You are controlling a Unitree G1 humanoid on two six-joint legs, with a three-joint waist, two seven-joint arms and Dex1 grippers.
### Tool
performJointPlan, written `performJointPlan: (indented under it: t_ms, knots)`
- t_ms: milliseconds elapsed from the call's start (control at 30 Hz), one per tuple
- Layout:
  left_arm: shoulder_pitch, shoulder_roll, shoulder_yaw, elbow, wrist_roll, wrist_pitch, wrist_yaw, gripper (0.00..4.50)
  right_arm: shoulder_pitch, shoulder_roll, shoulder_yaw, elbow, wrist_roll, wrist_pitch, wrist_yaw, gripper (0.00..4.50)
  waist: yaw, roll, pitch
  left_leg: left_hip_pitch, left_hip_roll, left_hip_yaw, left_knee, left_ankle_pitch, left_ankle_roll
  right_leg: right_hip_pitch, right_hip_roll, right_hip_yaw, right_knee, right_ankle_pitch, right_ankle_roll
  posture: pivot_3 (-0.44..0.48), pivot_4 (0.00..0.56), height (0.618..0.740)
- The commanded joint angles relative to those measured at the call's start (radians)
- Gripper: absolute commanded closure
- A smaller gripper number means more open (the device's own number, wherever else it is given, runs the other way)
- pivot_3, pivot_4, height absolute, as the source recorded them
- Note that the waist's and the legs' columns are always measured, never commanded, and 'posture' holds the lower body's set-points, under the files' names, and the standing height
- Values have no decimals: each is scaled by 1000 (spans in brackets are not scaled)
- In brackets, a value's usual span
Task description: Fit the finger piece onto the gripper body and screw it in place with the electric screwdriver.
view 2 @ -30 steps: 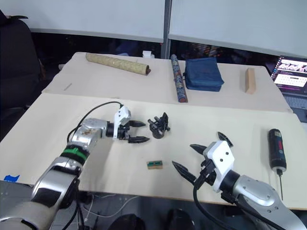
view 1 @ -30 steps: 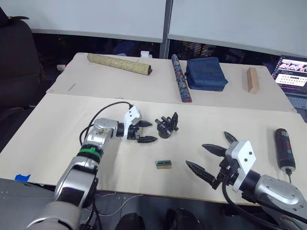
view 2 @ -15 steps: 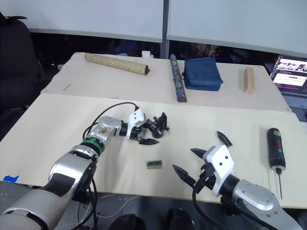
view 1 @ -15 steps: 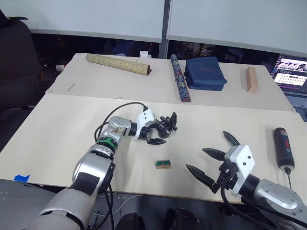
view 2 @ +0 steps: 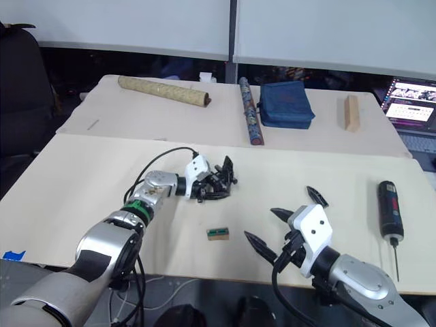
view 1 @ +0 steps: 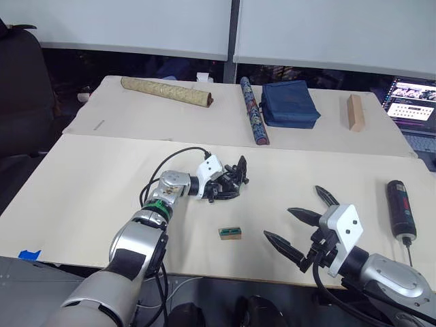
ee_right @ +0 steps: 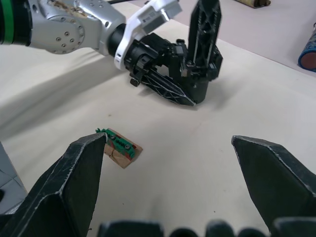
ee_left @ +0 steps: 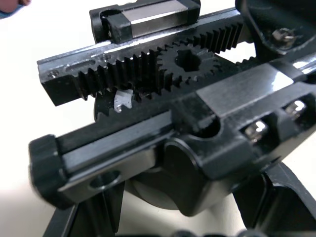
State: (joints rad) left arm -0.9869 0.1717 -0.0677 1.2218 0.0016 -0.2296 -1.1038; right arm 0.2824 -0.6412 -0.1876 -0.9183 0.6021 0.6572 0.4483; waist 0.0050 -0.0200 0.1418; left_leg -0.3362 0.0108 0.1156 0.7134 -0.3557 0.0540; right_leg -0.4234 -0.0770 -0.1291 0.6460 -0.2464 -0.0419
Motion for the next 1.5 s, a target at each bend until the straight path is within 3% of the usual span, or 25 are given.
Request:
performJointPlan:
  t_ms: [33, 167, 267, 400, 567, 700, 800, 867, 1033, 1133, 1267, 1433, 1500]
  knots:
    - [97, -6, 60, -275, -54, 75, 151, 2134, 11, 5, -6, -50, -5, -21, -7, 0, -1, 0, 0, 0, 0, 0, 0, 0, 0, 0, 0, 0, 0, 0, 0, 0, 150, 740]
    - [327, -97, 93, -824, -71, 385, 448, 2134, 19, 12, 7, -32, -25, -39, -3, 0, 2, 0, 0, 0, 2, -1, 1, 0, 0, 0, -3, 4, 0, 0, 0, 0, 150, 740]
    - [436, -182, 74, -1063, 4, 518, 679, 2134, 9, 16, 24, -29, -31, -41, -3, 0, 12, 0, 0, -1, 2, -2, 1, 0, 0, 0, -5, 6, 0, 0, 0, 0, 150, 740]
    - [473, -271, 52, -1091, 69, 564, 890, 2134, 9, 17, 24, -37, -29, -34, -1, 0, 19, 0, 0, 0, 2, -3, 1, 0, 0, 1, -4, 6, -1, 0, 0, 0, 150, 740]
    - [471, -333, 22, -1013, 63, 528, 960, 2134, 16, 13, 28, -28, -30, -39, 16, 0, 21, 0, 0, 0, 2, -3, 0, 0, 0, 1, -4, 6, -1, 0, 0, 0, 150, 740]
    - [492, -309, -39, -974, 80, 503, 919, 2134, -5, 27, 34, -10, -22, -37, 14, 0, 20, 0, 0, 0, 2, -2, 0, 0, 0, 1, -2, 5, -2, 0, 0, 0, 150, 740]
    - [530, -272, -32, -1039, 30, 547, 857, 682, -6, 28, 41, -6, -30, -39, 18, 0, 17, 0, 0, 0, 2, -2, 0, 0, 0, 1, -1, 6, -1, 0, 0, 0, 150, 740]
    - [560, -217, -16, -1099, 1, 610, 805, 105, -9, 27, 40, -4, -28, -39, 19, 0, 9, 0, 0, 0, 3, -2, 0, 0, 0, 1, -2, 6, -1, 0, 0, 0, 150, 740]
    - [580, -64, 31, -1149, -109, 726, 646, 105, -15, 26, 39, 2, -31, -42, 21, 0, 4, 2, -1, 2, 4, -2, 0, 0, -1, 2, -2, 7, 1, 0, 0, 0, 150, 740]
    - [501, 78, 9, -983, -140, 653, 421, 105, -18, 27, 37, 7, -34, -43, 23, 0, 6, 2, -1, 3, 3, -1, 0, 0, -1, 2, -1, 7, 1, 0, 0, 0, 150, 740]
    - [366, 172, -43, -726, -150, 491, 139, 105, -21, 27, 33, 10, -38, -45, 26, 0, 6, 3, -2, 3, 2, 0, 0, 0, -1, 2, 2, 6, 1, 0, 0, 0, 150, 740]
    - [185, 195, -91, -402, -102, 213, -94, 105, -23, 24, 25, 3, -34, -39, 25, 0, 9, 3, -2, 2, -3, 1, 0, 0, -1, 2, 2, 2, 1, -1, 1, 0, 150, 740]
    - [109, 182, -99, -267, -75, 107, -133, 105, -24, 22, 21, 0, -32, -35, 25, 0, 8, 3, -2, 1, -4, 0, 0, 0, 0, 1, 1, 0, 1, -1, 2, 0, 150, 740]
